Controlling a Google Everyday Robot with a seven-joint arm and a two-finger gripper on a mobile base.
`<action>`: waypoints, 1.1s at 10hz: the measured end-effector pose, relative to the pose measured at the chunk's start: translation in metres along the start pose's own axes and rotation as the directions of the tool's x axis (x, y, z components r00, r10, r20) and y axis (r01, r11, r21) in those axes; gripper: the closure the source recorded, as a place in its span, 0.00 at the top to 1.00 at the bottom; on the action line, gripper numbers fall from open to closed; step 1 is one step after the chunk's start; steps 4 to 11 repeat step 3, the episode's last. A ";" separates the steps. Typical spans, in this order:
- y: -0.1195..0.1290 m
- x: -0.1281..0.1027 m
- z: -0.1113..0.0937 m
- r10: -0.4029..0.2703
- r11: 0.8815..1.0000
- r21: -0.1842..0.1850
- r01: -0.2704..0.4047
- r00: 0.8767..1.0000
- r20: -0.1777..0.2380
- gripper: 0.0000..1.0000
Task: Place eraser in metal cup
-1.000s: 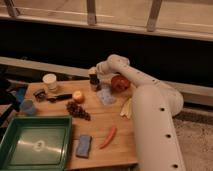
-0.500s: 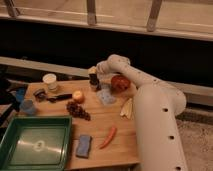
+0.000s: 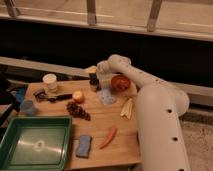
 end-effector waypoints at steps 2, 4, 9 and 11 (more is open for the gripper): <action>0.000 -0.002 -0.005 0.014 1.000 -0.007 -0.014 1.000 0.008 0.80; -0.001 -0.003 -0.007 0.018 1.000 -0.010 -0.018 1.000 0.009 0.80; -0.001 -0.003 -0.007 0.018 1.000 -0.010 -0.018 1.000 0.009 0.80; -0.001 -0.003 -0.007 0.018 1.000 -0.010 -0.018 1.000 0.009 0.80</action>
